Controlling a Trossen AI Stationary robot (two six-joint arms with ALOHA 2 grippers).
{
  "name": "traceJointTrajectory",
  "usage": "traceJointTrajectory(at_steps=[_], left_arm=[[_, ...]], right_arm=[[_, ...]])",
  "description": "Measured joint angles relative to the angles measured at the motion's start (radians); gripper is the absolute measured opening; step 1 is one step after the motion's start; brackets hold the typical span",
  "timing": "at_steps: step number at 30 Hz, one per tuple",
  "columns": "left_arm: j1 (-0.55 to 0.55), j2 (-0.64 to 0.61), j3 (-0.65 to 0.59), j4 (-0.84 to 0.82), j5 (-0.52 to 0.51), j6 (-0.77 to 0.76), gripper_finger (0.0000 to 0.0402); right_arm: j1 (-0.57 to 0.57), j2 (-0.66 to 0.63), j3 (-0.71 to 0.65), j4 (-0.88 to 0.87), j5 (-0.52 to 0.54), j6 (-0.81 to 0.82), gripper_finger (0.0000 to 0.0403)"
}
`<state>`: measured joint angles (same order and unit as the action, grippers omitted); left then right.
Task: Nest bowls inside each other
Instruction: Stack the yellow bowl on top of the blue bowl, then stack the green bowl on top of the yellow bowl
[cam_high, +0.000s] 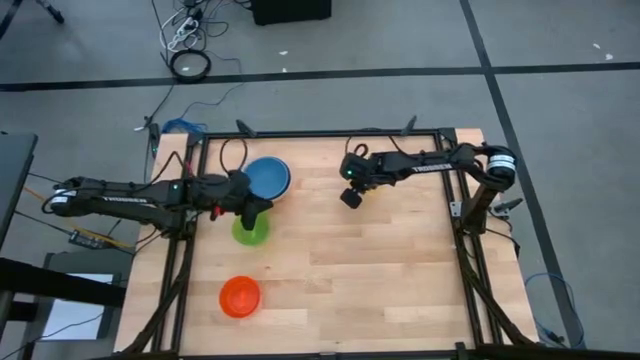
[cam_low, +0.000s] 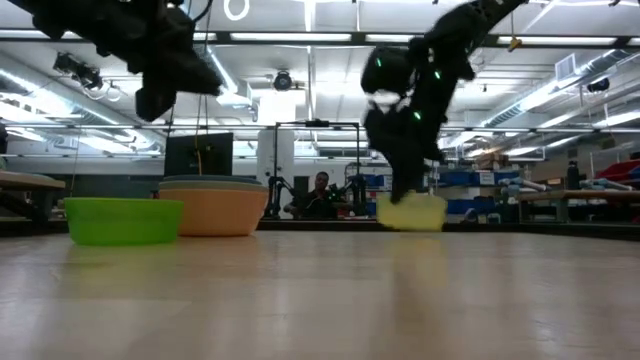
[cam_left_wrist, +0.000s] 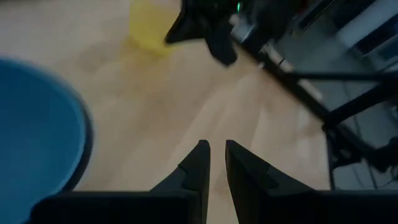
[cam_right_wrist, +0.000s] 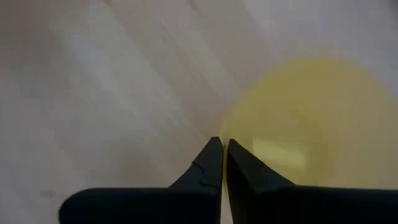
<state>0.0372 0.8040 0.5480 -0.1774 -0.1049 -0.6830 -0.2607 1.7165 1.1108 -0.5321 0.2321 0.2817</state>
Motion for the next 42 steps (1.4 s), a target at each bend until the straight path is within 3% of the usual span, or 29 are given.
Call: traceJointTrajectory(at_steps=[7,17,25,31,42], left_arm=[[0.001,0.0,0.0,0.219,-0.057,0.069,0.006],[0.001,-0.018,0.001,0.574,-0.062,0.154,0.006],[0.001,-0.041,0.001,0.67,-0.058,0.191,0.006],[0.001,-0.04,0.001,0.681,-0.057,0.201,0.006],[0.001,-0.041,0.001,0.642,-0.051,0.189,0.006]], right_arm=[[0.115,0.032,0.263,0.108,0.0,-0.146,0.0001],[0.15,0.346,0.657,0.11,-0.046,-0.31,0.0],[0.151,0.514,0.883,0.081,-0.06,-0.367,0.0],[0.147,0.585,0.949,0.059,-0.108,-0.398,0.0011],[0.148,0.568,0.95,-0.01,-0.119,-0.371,0.0116]])
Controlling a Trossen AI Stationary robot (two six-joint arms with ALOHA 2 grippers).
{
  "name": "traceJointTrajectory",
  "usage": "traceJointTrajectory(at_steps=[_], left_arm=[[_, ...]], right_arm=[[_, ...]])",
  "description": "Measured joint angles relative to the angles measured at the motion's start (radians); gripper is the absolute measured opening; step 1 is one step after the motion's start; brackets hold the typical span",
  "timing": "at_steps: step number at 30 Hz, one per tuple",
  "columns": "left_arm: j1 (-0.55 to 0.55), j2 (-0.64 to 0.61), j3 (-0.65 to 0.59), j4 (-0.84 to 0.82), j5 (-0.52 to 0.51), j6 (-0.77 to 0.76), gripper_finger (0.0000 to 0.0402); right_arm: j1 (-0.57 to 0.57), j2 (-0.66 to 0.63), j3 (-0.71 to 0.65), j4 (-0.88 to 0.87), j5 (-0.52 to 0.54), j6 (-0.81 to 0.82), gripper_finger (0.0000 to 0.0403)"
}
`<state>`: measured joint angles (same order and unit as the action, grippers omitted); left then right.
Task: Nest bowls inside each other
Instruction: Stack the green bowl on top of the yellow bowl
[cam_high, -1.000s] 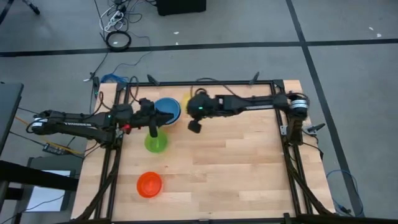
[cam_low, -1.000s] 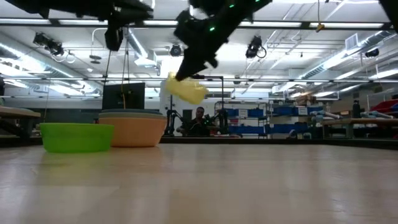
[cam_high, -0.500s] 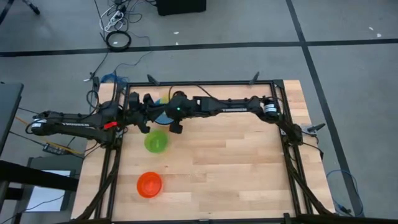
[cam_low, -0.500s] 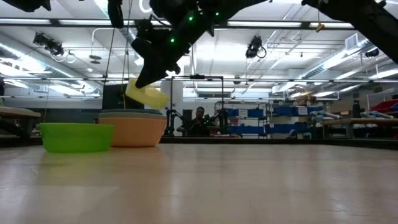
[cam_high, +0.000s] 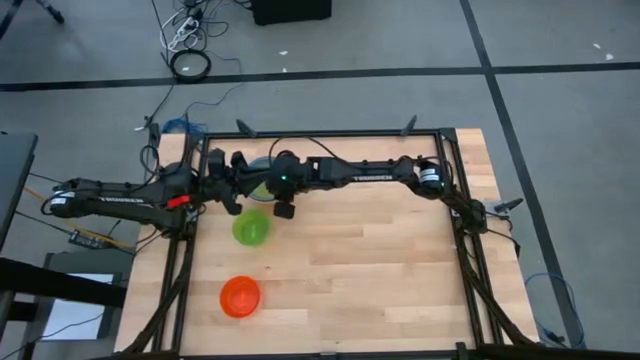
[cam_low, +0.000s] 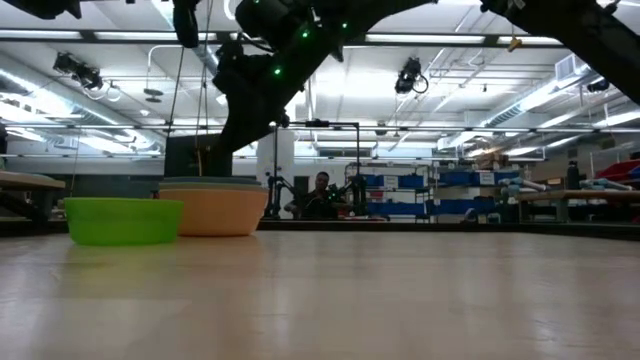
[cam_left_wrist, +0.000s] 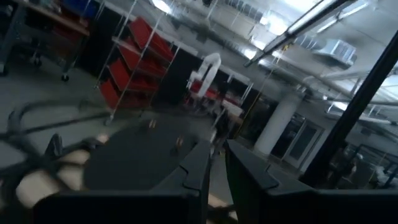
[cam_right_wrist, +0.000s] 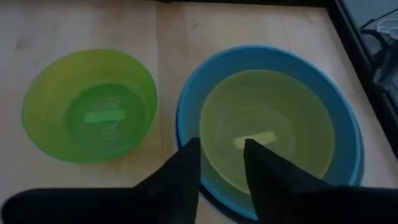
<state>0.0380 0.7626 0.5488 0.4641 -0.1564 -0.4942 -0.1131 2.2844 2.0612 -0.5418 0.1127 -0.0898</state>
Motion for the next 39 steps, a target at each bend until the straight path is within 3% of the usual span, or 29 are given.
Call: traceJointTrajectory(at_steps=[3,10,19,24,39], left_arm=[[0.0,-0.014,0.0,-0.109,0.014,-0.015,0.006],[-0.001,-0.058,-0.001,-0.596,-0.028,-0.178,0.006],[-0.002,-0.056,-0.001,-1.143,-0.042,-0.44,0.006],[-0.002,-0.035,-0.001,-1.231,-0.046,-0.528,0.006],[-0.002,0.172,-0.001,-1.362,-0.018,-0.588,0.0061]], right_arm=[[0.0,-0.037,0.0,-0.077,0.042,0.0,0.0128],[0.001,-0.138,0.0,-0.325,0.137,-0.006,0.0132],[0.009,-0.247,0.0,-0.49,0.184,0.03,0.0131],[0.023,-0.259,0.0,-0.533,0.186,0.058,0.013],[0.053,-0.259,-0.108,-0.504,0.185,0.091,0.013]])
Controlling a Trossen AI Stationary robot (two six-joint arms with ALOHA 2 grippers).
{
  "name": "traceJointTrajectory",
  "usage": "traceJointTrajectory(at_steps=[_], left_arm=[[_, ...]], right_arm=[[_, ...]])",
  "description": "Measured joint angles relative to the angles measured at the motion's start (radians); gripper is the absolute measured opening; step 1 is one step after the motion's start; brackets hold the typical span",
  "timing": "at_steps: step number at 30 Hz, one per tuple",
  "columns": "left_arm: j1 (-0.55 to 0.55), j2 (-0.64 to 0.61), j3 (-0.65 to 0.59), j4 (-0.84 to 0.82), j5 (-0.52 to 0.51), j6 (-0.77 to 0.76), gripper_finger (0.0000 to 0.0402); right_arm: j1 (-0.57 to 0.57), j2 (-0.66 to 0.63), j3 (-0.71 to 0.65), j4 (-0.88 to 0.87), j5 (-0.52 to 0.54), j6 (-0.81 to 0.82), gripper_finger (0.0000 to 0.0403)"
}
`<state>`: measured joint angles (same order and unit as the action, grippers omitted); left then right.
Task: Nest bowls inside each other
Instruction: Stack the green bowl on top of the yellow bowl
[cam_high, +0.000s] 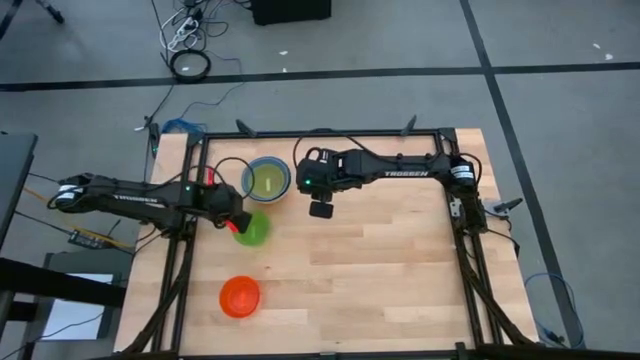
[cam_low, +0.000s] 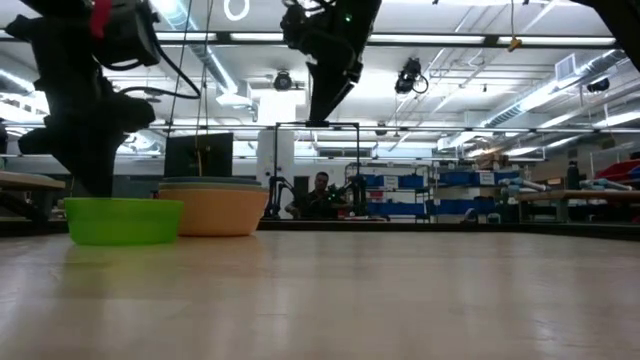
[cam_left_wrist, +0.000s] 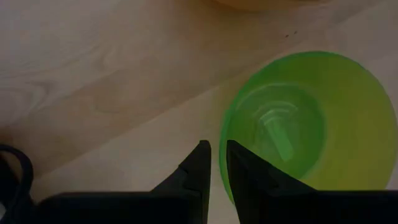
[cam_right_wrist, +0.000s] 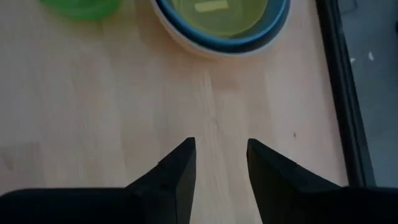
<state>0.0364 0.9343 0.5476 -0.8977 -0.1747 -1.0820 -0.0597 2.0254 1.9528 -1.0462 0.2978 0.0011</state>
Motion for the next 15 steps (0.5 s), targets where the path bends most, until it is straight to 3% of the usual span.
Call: traceJointTrajectory(at_steps=[15], left_arm=[[0.0,0.029,0.0,0.015,0.0,-0.013,0.0114]], right_arm=[[0.0,0.001,-0.092,0.051,-0.004,0.005,0.0132]])
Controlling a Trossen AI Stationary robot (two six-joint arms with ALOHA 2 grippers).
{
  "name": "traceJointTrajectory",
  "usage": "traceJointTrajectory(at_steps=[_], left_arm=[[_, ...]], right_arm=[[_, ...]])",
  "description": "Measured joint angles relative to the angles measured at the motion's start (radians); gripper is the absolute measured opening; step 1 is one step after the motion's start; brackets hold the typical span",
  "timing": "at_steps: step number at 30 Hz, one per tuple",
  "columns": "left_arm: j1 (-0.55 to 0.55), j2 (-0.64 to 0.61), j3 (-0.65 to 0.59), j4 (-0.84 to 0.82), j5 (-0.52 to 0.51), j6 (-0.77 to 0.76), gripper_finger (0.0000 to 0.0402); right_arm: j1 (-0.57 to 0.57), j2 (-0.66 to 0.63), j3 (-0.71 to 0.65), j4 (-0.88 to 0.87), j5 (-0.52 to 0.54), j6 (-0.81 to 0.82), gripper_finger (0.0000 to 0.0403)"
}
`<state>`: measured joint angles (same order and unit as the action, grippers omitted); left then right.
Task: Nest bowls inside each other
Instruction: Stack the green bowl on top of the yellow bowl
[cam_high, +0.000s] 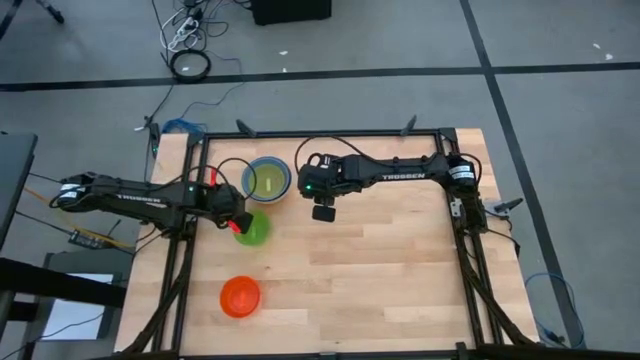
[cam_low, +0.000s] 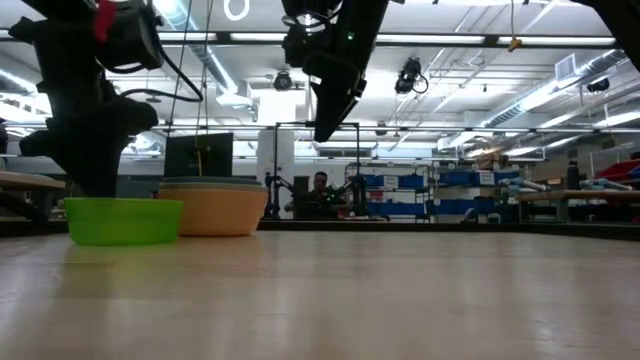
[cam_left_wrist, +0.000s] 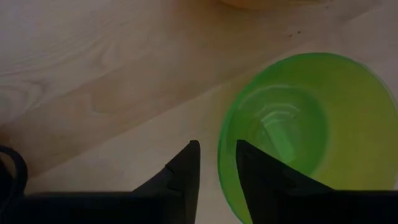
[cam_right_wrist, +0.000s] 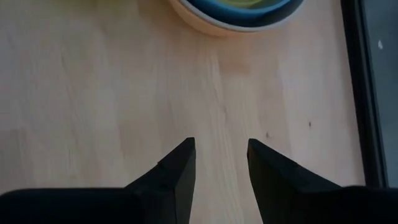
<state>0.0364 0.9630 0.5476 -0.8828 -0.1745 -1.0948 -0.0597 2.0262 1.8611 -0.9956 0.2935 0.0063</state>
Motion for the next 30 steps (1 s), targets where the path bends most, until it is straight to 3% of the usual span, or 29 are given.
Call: traceJointTrajectory(at_steps=[13,16,21,30], left_arm=[[0.0,0.122,-0.05,0.12,0.0,-0.002,0.0125],[0.001,0.152,-0.05,0.134,0.022,0.019,0.0105],[0.002,0.156,-0.048,0.15,0.035,0.046,0.0018],[0.002,0.148,-0.048,0.258,0.041,0.094,0.0005]], right_arm=[[0.0,0.0,-0.001,0.015,0.0,0.0,0.0134],[0.0,0.0,-0.001,0.024,0.0,-0.001,0.0133],[-0.012,0.0,-0.001,0.053,0.0,-0.015,0.0134],[-0.041,0.0,-0.001,0.075,0.0,-0.018,0.0133]])
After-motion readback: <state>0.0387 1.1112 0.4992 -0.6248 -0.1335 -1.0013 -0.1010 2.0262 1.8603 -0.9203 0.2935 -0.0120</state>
